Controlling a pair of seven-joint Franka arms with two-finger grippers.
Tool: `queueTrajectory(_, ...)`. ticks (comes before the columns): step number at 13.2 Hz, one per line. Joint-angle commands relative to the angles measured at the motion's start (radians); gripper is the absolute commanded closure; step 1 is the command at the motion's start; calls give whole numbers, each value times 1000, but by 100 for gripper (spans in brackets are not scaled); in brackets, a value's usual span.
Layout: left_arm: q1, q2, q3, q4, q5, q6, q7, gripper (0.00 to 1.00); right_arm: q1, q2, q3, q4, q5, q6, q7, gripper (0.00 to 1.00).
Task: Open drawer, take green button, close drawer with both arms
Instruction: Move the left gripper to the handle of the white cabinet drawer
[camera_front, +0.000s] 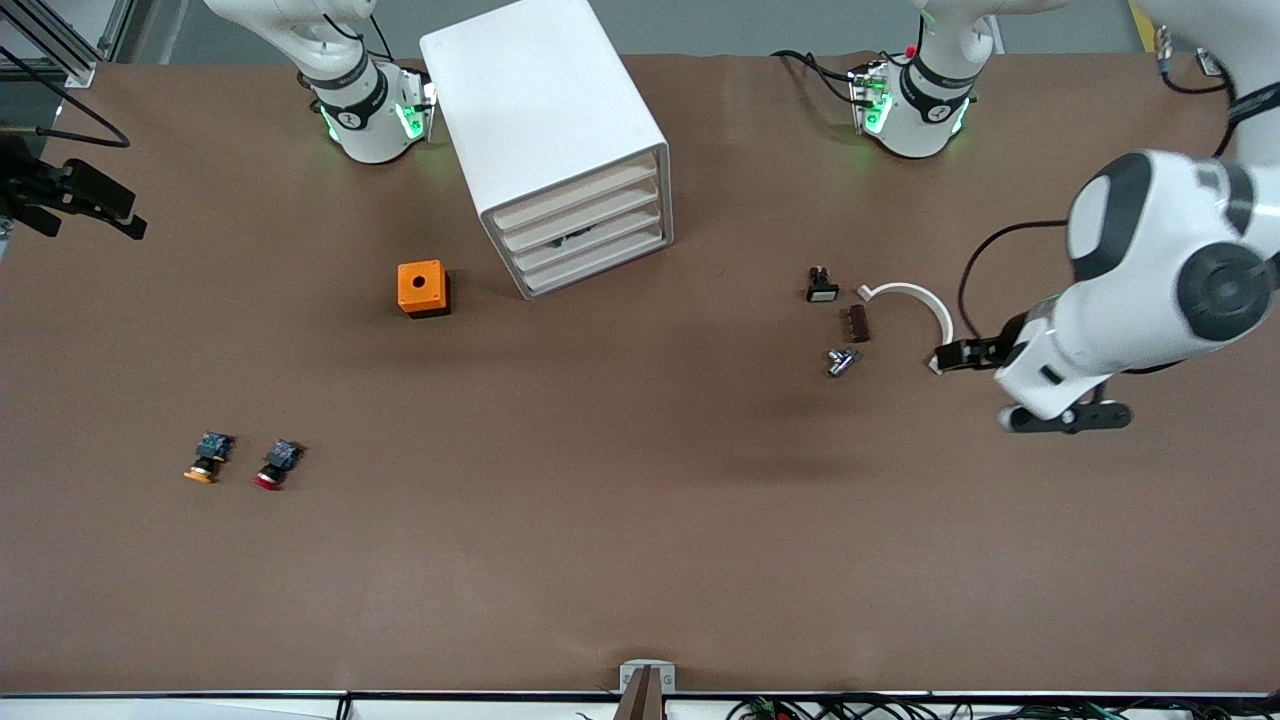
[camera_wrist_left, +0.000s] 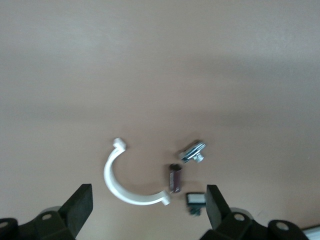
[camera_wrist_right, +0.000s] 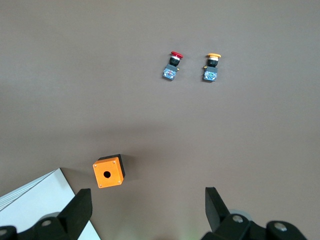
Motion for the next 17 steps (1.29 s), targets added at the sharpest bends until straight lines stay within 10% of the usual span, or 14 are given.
queueTrajectory(1, -48, 84, -3, 26, -11, 50, -112, 0, 4, -9, -5, 4, 9, -12, -9, 0)
queueTrajectory(8, -257, 270, -4, 37, -19, 104, -678, 0, 3, -9, -4, 4, 9, -15, -9, 0)
queueTrajectory(17, -470, 418, -3, 66, -491, 104, -1434, 0, 1, -4, -5, 30, -5, -13, -10, 0)
